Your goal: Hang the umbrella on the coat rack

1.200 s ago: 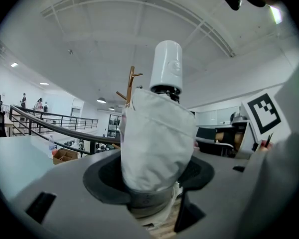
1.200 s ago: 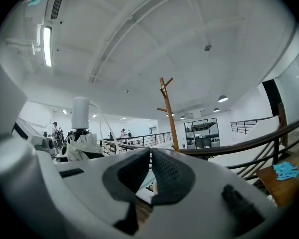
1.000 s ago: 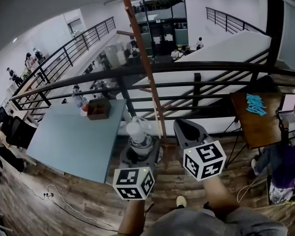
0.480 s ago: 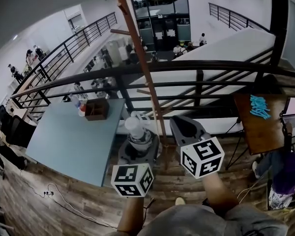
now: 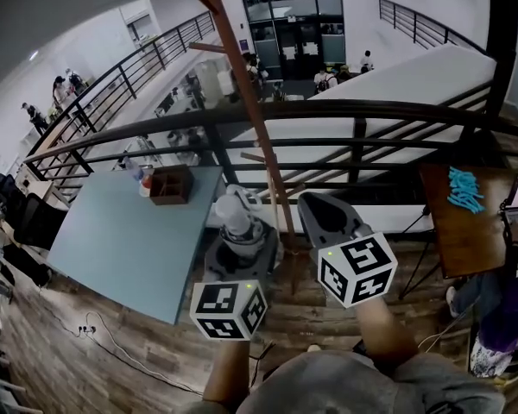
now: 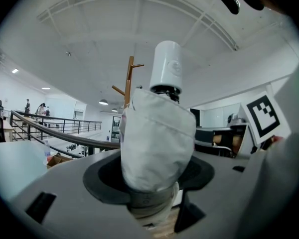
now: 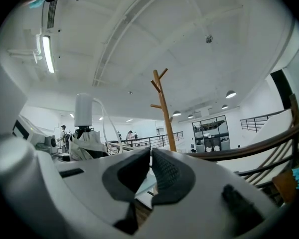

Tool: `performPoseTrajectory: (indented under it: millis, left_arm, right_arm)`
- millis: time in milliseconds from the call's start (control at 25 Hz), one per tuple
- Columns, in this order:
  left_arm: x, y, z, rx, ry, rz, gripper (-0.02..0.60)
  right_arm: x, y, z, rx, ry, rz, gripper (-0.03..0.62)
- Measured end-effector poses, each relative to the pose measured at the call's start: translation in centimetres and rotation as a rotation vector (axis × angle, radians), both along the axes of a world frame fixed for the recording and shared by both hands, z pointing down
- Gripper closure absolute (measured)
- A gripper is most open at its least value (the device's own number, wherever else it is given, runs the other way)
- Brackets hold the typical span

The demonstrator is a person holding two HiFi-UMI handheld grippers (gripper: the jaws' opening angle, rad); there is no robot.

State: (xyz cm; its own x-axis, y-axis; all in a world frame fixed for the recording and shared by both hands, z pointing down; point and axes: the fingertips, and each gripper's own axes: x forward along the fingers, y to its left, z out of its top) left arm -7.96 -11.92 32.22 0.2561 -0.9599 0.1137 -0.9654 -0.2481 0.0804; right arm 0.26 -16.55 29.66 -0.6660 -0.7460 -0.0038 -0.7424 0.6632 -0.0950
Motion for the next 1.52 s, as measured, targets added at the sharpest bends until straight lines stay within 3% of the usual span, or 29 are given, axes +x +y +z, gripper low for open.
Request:
performPoseTrajectory:
  millis: [960,1520]
  left_arm:
    - [0.5,-3.1,-1.0,0.027,-0.003,-0.015,0.299]
    - [-2.0,-9.6,-1.9,0.029,0.005,0.028,0.299]
  right_arm:
    - [-0.4,-3.1,-0.1,0.005,-0.005,-0.059,0.568]
    - [-3.3,-9.3,-1.3,0.031,0.003,-0.052,0.568]
